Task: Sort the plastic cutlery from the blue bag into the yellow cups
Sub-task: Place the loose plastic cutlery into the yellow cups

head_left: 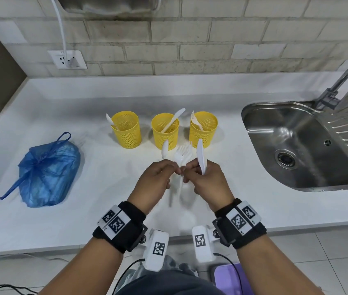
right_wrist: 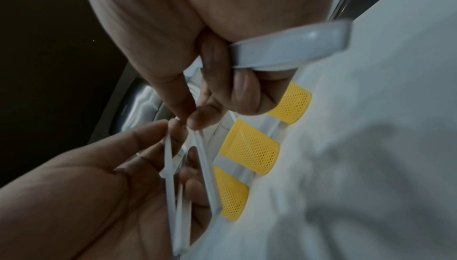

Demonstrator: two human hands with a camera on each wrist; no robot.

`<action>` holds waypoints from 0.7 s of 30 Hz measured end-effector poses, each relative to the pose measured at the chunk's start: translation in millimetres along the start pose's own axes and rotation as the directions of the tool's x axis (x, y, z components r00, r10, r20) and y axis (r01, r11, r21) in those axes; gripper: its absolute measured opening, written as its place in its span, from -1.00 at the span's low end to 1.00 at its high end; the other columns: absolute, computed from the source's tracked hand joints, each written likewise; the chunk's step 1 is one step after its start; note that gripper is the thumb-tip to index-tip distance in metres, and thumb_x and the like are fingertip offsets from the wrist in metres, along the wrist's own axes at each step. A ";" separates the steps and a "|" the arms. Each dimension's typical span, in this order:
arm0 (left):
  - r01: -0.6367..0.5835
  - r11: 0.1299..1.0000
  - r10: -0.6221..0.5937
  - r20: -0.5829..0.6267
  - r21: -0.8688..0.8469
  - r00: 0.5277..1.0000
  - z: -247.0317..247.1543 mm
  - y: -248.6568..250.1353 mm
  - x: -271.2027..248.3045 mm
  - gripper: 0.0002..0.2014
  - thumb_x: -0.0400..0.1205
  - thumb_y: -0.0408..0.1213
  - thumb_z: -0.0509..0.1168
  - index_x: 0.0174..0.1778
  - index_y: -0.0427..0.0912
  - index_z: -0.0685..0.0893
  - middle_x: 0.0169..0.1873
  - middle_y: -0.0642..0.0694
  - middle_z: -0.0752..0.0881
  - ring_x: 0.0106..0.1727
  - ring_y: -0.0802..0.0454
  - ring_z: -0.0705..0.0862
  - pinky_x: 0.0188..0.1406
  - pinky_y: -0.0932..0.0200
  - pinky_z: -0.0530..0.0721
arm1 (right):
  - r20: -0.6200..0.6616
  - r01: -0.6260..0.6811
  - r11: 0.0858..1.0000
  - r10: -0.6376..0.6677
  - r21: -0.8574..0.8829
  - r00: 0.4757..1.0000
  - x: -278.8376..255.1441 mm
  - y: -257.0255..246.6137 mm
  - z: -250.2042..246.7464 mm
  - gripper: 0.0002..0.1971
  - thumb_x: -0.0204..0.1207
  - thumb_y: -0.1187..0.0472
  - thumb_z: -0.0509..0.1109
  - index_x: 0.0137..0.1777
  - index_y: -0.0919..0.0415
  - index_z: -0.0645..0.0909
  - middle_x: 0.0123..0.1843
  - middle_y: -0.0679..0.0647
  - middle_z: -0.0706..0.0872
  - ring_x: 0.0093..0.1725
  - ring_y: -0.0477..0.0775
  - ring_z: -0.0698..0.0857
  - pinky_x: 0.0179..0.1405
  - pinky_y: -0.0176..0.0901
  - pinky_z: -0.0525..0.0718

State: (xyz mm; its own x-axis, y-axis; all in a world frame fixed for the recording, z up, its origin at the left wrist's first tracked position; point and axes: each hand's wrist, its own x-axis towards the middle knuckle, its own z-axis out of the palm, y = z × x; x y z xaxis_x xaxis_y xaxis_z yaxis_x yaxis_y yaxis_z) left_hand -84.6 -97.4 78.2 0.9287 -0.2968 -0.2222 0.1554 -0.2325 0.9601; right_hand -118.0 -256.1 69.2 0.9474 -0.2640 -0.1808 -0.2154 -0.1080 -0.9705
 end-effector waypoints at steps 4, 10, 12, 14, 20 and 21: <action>-0.097 0.965 0.120 -0.079 0.242 0.990 2.0 -4.1 -0.5 -0.58 0.78 -0.09 0.24 -0.43 0.03 0.71 -0.18 -0.01 0.68 -0.16 0.29 0.65 0.04 0.30 0.56 | 0.029 0.012 0.997 -0.014 0.071 0.999 -3.1 -5.2 1.2 -0.88 0.59 0.37 0.50 -0.09 0.47 0.71 -0.33 0.24 0.79 -0.56 -0.20 0.59 -0.52 -0.53 0.43; -0.303 0.813 0.367 -0.035 0.498 0.929 5.3 -11.4 -5.7 -0.66 0.80 -0.11 0.21 -0.33 0.18 0.59 -0.29 -0.04 0.48 -0.14 0.20 0.54 -0.18 0.45 0.40 | 0.055 -0.021 0.994 0.015 0.109 0.998 -6.7 -5.4 1.2 -0.86 0.60 0.30 0.53 -0.13 0.37 0.68 -0.33 0.22 0.80 -0.55 -0.13 0.55 -0.56 -0.37 0.41; -0.327 0.773 0.411 -0.037 0.543 0.911 4.3 -17.0 -4.4 -0.66 0.79 -0.01 0.17 -0.26 0.01 0.67 -0.28 -0.08 0.45 -0.19 0.11 0.54 -0.21 0.31 0.43 | 0.071 -0.032 0.994 0.024 0.107 0.997 -7.3 -4.7 -0.3 -0.84 0.61 0.25 0.54 -0.15 0.31 0.69 -0.34 0.18 0.80 -0.52 -0.04 0.49 -0.58 -0.27 0.36; -0.345 0.737 0.442 -0.027 0.582 0.897 3.6 -19.4 -4.6 -0.61 0.77 0.04 0.13 -0.20 -0.09 0.71 -0.28 -0.12 0.45 -0.21 -0.01 0.55 -0.20 0.18 0.47 | 0.091 -0.031 0.994 0.021 0.104 0.996 -9.1 -5.1 -2.4 -0.83 0.62 0.24 0.53 -0.17 0.29 0.69 -0.34 0.18 0.80 -0.50 -0.01 0.46 -0.57 -0.24 0.35; -0.282 0.823 0.280 0.079 0.493 0.957 6.0 -8.1 -14.2 -0.66 0.83 -0.05 0.12 -0.18 0.02 0.69 -0.27 -0.15 0.59 -0.03 0.15 0.54 -0.09 0.22 0.44 | 0.119 0.026 0.997 -0.034 0.068 0.992 -18.3 -10.9 -8.8 -0.86 0.64 0.30 0.50 -0.15 0.34 0.69 -0.38 0.14 0.74 -0.59 -0.14 0.46 -0.56 -0.33 0.41; -0.260 0.841 0.243 0.097 0.475 0.965 6.0 -6.5 -15.7 -0.64 0.84 -0.04 0.09 -0.16 0.02 0.71 -0.24 -0.14 0.62 0.01 0.14 0.55 -0.04 0.18 0.47 | 0.114 0.045 0.998 -0.050 0.045 0.992 -19.9 -11.3 -9.6 -0.86 0.63 0.33 0.50 -0.15 0.36 0.70 -0.39 0.12 0.72 -0.58 -0.17 0.50 -0.52 -0.38 0.44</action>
State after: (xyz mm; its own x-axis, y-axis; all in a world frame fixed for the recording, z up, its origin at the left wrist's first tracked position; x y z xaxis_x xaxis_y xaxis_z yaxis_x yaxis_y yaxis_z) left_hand -102.2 -96.8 74.4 0.9014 -0.4330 0.0023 -0.2701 -0.5581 0.7846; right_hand -136.7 -258.8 85.2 0.9777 -0.1475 -0.1492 -0.1617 -0.0766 -0.9839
